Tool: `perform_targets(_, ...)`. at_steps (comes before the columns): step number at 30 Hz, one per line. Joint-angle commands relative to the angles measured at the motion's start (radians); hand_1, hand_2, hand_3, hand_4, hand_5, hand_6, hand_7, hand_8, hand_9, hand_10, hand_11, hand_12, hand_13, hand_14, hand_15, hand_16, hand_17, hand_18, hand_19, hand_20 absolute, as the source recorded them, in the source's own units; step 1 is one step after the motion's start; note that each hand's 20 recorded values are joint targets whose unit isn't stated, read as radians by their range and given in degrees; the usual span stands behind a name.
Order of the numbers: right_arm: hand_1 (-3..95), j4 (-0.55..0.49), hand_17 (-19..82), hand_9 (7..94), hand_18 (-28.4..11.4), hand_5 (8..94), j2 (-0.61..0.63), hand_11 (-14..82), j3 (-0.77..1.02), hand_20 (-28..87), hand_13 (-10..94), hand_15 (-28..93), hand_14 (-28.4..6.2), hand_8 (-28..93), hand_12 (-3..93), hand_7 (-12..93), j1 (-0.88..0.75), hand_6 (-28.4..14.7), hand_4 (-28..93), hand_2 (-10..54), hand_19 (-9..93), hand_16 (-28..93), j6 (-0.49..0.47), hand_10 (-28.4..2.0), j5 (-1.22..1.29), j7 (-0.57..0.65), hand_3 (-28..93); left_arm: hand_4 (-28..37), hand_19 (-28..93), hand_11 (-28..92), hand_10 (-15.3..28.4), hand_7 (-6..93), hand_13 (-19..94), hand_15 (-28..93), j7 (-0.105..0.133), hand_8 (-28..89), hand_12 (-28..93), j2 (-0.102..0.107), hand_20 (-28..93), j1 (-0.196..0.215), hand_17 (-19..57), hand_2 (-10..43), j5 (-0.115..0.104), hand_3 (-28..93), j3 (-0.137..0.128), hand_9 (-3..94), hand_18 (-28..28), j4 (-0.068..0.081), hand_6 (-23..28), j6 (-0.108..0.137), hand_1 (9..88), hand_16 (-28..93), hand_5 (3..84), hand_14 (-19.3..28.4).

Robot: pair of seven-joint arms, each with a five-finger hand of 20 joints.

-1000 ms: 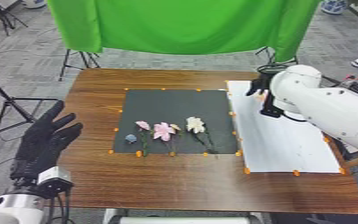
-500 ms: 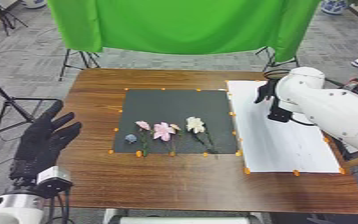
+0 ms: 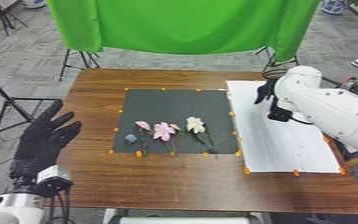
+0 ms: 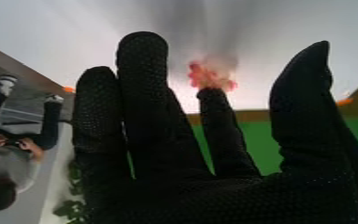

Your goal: Arrange flowers

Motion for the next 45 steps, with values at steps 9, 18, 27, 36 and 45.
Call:
perform_targets(9, 19.9, -0.095, 42, 48.8, -20.4, 53.1, 0.01, 8.1, 0.026, 12, 64, 72, -14.5, -10, 12.9, 17, -0.059, -3.1, -23, 7.7, 93, 8, 0.068, -12.9, -0.099, -0.073, 86, -20.5, 53, 24, 18.7, 7.3, 20, 57, -0.001, -7, 11, -0.004, -1, 0.021, -8.5, 7.4, -0.009, 62, -0.001, 27.2, 28.4, -0.003, 8.1, 0.001, 29.6, -13, 32.3, 27.6)
perform_targets(18, 20.8, -0.136, 45, 53.4, -19.4, 55.3, 0.011, 9.8, -0.015, 11, 66, 70, -13.8, -11, 13.3, 29, -0.038, -4.3, -23, 4.8, 93, 9, 0.139, -17.9, -0.131, 0.037, 85, -20.6, 53, 24, 18.7, 7.4, 20, 57, -0.014, -7, 11, -0.012, -1, 0.018, -8.5, 7.5, 0.002, 62, -0.002, 27.2, 28.4, -0.004, 8.0, -0.002, 29.6, -13, 32.3, 27.6)
perform_targets(27, 22.3, -0.147, 47, 47.5, -18.0, 39.5, -0.003, 8.4, 0.02, 6, 67, 67, -13.7, -9, 13.4, 13, -0.067, -7.8, -23, 0.8, 93, 10, 0.106, -19.4, -0.108, -0.008, 84, -20.4, 53, 24, 18.7, 7.3, 20, 57, -0.015, -7, 11, -0.002, -1, 0.008, -8.5, 7.4, -0.003, 62, 0.011, 27.2, 28.4, 0.002, 8.1, -0.003, 29.6, -13, 32.3, 27.7)
perform_targets(36, 27.2, -0.129, 45, 42.6, -18.1, 32.7, -0.022, 6.0, 0.012, -1, 64, 69, -13.5, -11, 13.1, 14, -0.086, 1.6, -25, -0.5, 93, 9, 0.043, -12.7, -0.095, 0.017, 84, -20.5, 53, 24, 18.7, 7.3, 20, 57, -0.048, -7, 11, -0.021, -1, -0.012, -8.5, 7.3, 0.019, 62, 0.009, 27.2, 28.4, 0.006, 8.1, -0.02, 29.7, -13, 32.4, 27.6)
perform_targets(45, 28.7, -0.111, 45, 44.4, -18.6, 40.5, -0.021, 6.4, 0.001, -2, 65, 68, -13.3, -11, 13.2, 14, -0.084, 0.1, -25, -1.0, 93, 9, 0.062, -11.8, -0.1, 0.023, 83, -20.6, 53, 24, 18.9, 7.4, 20, 57, -0.038, -7, 11, -0.025, -1, 0.0, -8.5, 7.4, 0.016, 62, 0.004, 27.5, 28.4, 0.003, 8.2, -0.013, 29.9, -13, 32.4, 27.6)
